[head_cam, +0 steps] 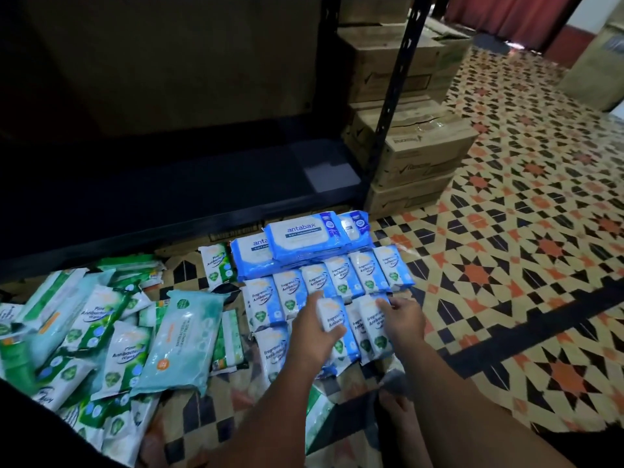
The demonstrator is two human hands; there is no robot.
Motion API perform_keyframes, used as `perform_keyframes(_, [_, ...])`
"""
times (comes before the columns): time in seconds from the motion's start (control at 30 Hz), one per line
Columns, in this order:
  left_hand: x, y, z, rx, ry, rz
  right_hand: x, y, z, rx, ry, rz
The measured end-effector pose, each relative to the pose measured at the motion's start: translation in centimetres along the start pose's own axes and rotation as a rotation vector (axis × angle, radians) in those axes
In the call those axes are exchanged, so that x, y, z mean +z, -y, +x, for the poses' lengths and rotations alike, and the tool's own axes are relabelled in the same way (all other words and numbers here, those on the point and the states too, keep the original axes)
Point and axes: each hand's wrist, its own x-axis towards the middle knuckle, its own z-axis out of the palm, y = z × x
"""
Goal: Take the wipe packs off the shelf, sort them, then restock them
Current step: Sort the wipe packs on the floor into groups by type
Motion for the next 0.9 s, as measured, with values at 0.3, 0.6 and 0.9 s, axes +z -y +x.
perform_keyframes(0.3, [2.4, 2.0, 0.7, 0.099, -0.004, 0.398, 2.4, -1.5, 0.0, 0.0, 0.047, -0.028])
perform_keyframes(0.6, [1.5, 3.8, 0.8, 0.163, -0.075, 0.788, 3.9, -3.6, 0.9, -0.024, -0.016, -0.167])
perform_keyframes(0.9, [2.1, 4.6, 1.0, 0.172, -0.102, 0.903, 4.3, -2.9, -0.6, -0.082, -0.008, -0.449])
